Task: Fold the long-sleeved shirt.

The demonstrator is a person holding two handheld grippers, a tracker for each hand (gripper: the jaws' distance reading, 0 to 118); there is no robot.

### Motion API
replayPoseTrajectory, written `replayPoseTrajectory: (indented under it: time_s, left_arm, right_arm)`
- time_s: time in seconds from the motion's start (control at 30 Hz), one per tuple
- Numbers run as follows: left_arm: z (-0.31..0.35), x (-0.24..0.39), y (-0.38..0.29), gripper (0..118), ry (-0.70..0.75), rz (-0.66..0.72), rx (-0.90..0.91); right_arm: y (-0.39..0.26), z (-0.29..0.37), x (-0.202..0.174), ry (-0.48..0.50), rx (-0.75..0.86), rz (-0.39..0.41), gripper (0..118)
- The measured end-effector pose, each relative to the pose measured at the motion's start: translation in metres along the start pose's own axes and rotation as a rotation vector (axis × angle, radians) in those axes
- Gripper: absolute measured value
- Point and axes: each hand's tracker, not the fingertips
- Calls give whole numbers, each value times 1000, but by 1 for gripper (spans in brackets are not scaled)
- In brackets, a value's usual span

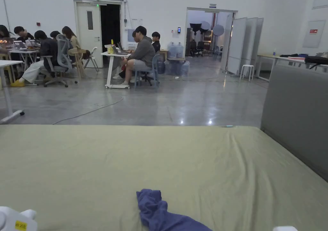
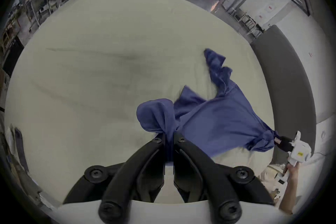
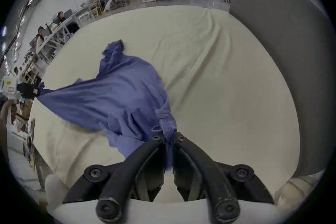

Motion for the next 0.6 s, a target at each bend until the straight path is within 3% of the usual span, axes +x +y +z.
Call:
replayPoseTrajectory:
  time_s: [0.3,0.6]
  left_arm:
    - [22,-33,-104,1,24,13,-32]
    - [-55,-95,-164,1,84,183,-122]
  right_arm:
    - [-119,26,-2,15,-67,36,4]
    - [-166,-34,-7,-48,-227,36,4]
